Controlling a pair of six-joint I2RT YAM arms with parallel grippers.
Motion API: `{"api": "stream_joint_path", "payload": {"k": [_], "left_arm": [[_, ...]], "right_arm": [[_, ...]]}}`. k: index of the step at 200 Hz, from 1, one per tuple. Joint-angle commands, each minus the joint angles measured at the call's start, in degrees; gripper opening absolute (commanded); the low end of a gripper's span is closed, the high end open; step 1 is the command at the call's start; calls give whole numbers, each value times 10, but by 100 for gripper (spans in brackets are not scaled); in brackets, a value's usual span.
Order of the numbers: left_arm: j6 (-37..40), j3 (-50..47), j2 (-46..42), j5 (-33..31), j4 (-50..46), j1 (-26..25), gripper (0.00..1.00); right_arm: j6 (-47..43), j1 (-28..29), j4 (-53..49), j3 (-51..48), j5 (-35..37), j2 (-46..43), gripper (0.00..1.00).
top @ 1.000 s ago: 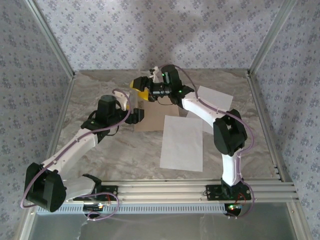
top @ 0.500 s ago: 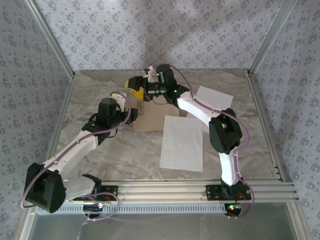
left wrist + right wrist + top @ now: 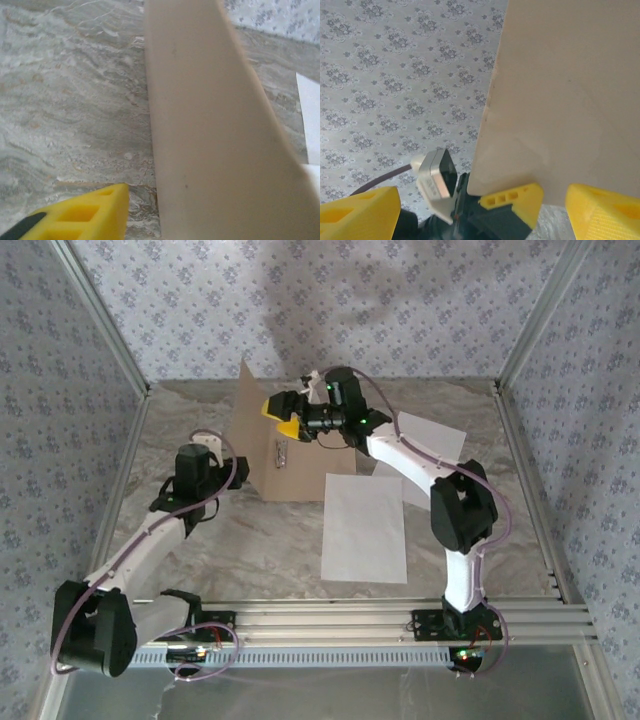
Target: Put the files into the folder
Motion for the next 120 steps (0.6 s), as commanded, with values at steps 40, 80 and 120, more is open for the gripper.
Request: {"api": "stream_joint_path", "payload": {"k": [40, 80, 120], "left_arm": [[-41, -22, -31, -4, -2, 55, 74], [-44, -19, -49, -13, -39, 88, 76], [-52, -16, -83, -62, -94, 112, 84]], "right_arm": [[-21, -31, 7, -67, -14, -60, 88], [-21, -44, 13, -93, -18, -67, 88], [-19, -53, 16, -112, -20, -72, 88]]}}
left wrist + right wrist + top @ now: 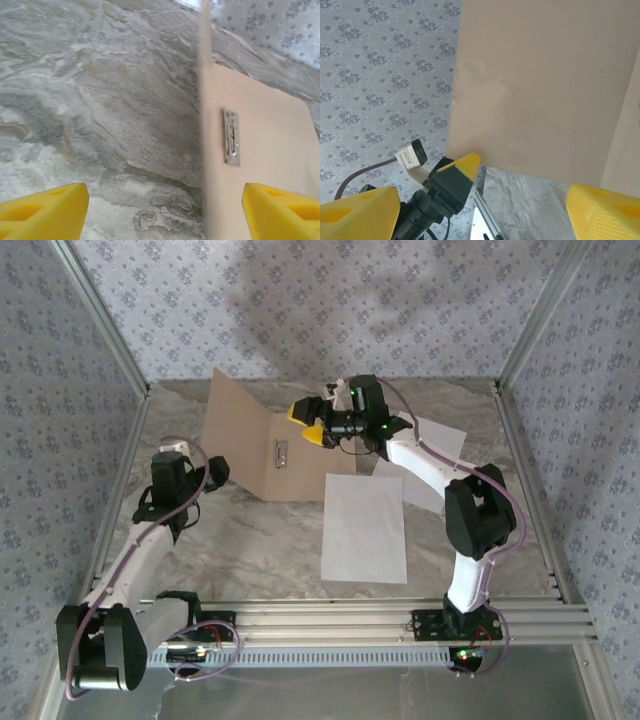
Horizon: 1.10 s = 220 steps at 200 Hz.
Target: Put the files into the folder
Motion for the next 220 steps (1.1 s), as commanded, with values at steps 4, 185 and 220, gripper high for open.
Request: {"api": "stream_joint_path", "payload": {"k": [4, 185, 220], "left_arm": [[-9, 14, -32, -53, -61, 14, 85], [57, 205, 217, 154, -88, -5, 89], [63, 232, 296, 147, -86, -11, 89]], "right_arm": [[-11, -6, 10, -14, -15, -27, 88], [-120, -47, -110, -96, 5, -101, 89], [-174, -59, -170, -128, 36, -135, 89]]}}
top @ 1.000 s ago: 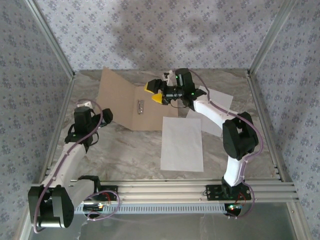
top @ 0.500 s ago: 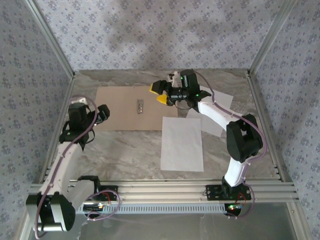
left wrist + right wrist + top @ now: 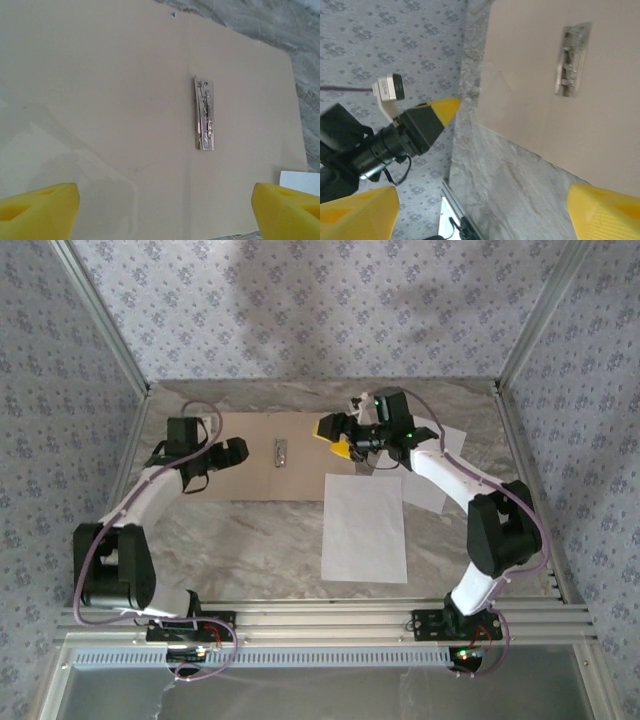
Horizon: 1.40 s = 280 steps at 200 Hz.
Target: Put the files into the folder
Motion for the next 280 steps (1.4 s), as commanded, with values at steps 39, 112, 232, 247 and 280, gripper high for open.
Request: {"api": "stream_joint_path", "payload": {"k": [39, 112, 232, 247, 280], "left_arm": [[38, 73, 118, -4, 6, -2, 91], [47, 139, 217, -36, -11, 16, 92], [35, 205, 324, 52, -6, 2, 89], [34, 214, 335, 59, -10, -3, 88], [24, 223, 342, 68, -9, -15, 87]], "right_arm": [[-95, -21, -104, -67, 47, -58, 89], [-141, -27, -155, -111, 93, -87, 89], [-157, -80, -214, -169, 145, -130, 90], [-158, -86, -217, -177, 147, -136, 90], [-155, -100, -219, -197, 146, -144, 90]]}}
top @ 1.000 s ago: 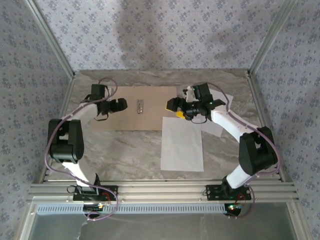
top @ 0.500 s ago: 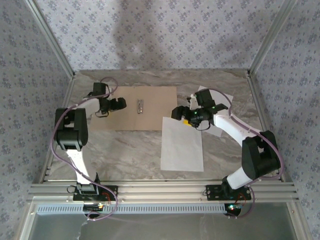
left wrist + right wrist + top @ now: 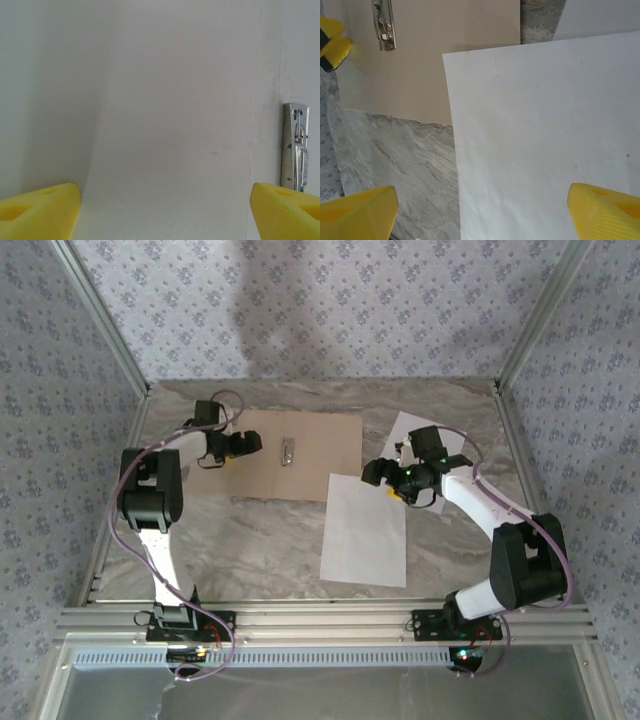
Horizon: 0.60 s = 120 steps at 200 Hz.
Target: Put the files into the folder
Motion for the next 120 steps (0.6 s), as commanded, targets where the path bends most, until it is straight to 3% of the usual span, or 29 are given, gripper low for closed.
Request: {"api": "stream_joint_path", "payload": {"k": [1, 58, 120], "left_arm": [[-14, 10, 17, 30, -9, -13, 87], [-82, -52, -19, 20, 20, -30, 85], [-91, -72, -60, 28, 17, -40, 85]], "right_arm": [[-11, -11, -19, -18, 5, -18, 90], [-2, -35, -27, -47, -3, -38, 90], [-5, -46, -42, -64, 0, -57, 90]]}}
